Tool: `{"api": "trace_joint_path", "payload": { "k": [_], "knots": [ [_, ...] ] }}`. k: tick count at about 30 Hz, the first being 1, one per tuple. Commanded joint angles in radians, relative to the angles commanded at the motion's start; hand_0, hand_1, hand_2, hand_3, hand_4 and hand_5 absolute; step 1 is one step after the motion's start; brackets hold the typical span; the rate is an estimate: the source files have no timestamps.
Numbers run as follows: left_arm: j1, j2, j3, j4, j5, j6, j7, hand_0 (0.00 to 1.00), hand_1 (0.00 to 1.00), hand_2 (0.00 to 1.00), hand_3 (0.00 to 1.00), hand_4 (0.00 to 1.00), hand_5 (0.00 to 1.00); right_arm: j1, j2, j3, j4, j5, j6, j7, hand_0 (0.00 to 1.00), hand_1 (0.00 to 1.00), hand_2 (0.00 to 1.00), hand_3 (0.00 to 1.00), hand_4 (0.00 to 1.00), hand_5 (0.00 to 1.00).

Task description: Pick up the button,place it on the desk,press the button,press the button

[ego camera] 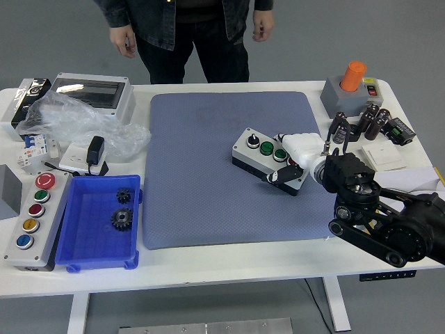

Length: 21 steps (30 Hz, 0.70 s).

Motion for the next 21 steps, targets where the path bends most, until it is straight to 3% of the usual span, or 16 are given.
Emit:
{"api": "trace_joint_path", "payload": {
  "k": [2,3,8,9,21],
  "knots": [
    [0.0,0.0,0.0,0.0,0.001,0.001,-0.001,0.698,0.739,0.694,0.77,0.771,0.289,0.004,-0.004,-0.01,0.003,0.0,-0.004,0.012,0.333,0.63,0.683,0.809,0.941,0.442],
    [0.0,0.0,-0.001,0.0,0.001,0.001,-0.002,0.699,0.74,0.694,0.769,0.773,0.294,0.005,-0.005,-0.014,0.003,0.0,-0.004,0.016,0.311,0.607,0.627,0.67,0.778,0.322],
    [0.001,-0.001,-0.002,0.0,0.0,0.004,-0.007,0.699,0.74,0.694,0.769,0.773,0.294,0.004,-0.004,-0.029,0.001,-0.002,-0.004,0.024,0.311,0.607,0.627,0.67,0.778,0.322],
    [0.001,-0.001,-0.002,0.001,-0.001,0.004,-0.008,0.7,0.741,0.696,0.766,0.773,0.299,0.004,-0.004,-0.032,0.001,-0.003,-0.005,0.025,0.304,0.589,0.61,0.657,0.7,0.271],
    [0.0,-0.004,0.004,0.001,-0.008,0.011,-0.02,0.702,0.742,0.696,0.763,0.776,0.311,0.032,-0.028,-0.081,0.02,-0.019,-0.05,0.101,0.3,0.582,0.602,0.652,0.684,0.233]
  ]
}}
